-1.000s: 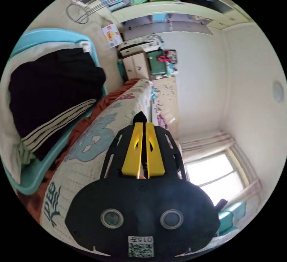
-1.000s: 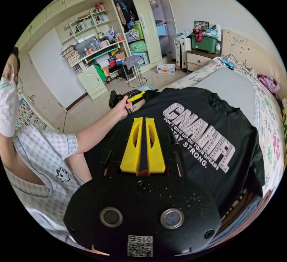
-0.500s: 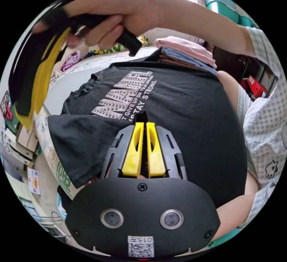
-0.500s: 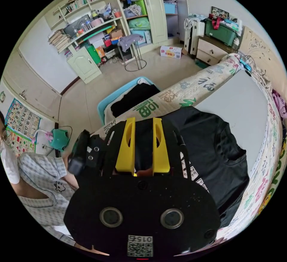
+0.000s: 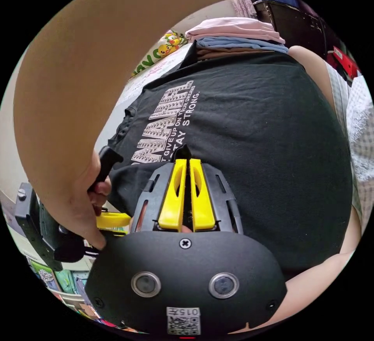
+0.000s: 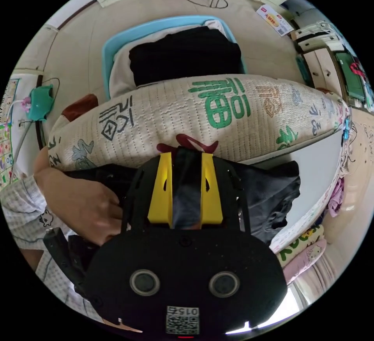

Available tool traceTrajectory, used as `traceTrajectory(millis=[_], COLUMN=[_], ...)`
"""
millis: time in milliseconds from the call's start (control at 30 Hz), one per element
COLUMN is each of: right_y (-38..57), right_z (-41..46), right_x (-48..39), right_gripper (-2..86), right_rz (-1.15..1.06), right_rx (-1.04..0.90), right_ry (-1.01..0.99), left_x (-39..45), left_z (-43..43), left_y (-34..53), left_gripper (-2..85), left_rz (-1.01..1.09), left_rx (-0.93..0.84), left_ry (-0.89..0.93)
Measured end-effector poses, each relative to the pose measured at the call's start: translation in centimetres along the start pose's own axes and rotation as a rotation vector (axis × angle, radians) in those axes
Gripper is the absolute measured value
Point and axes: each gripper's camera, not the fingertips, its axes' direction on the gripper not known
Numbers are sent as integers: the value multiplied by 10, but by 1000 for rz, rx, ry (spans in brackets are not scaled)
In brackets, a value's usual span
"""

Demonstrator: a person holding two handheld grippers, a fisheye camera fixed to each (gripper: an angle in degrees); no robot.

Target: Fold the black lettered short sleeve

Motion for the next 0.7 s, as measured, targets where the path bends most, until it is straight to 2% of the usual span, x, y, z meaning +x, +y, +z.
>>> traceTrajectory(millis=[100, 200, 300, 367, 400, 467, 567, 700], right_y=[6, 25, 46, 54, 54, 44, 13, -36], right_z=[12, -2, -49, -77, -90, -102, -107, -103], right_x=[-4, 18, 65, 89, 101, 111, 121, 131], right_gripper=[29, 6, 1, 1, 1, 1, 3, 5], right_rz=[19, 89, 259, 344, 389, 435, 475, 501], right_rx=[39, 116, 263, 374, 437, 505, 566, 603], right_ry=[54, 77, 126, 115, 118, 126, 151, 106], left_x=[-7, -29, -82, -133, -144, -175, -192, -215], left_z=[5, 0, -17, -35, -40, -57, -51, -25], left_y=[-1, 2, 34, 85, 100, 162, 217, 229], left_gripper=[3, 4, 3, 0, -1, -3, -4, -5], left_rz=[-14, -84, -350, -670, -766, -1155, -1386, -1428], left_rx=[1, 4, 79, 125, 128, 178, 237, 132], left_ry=[8, 5, 1, -53, -85, -237, -262, -251])
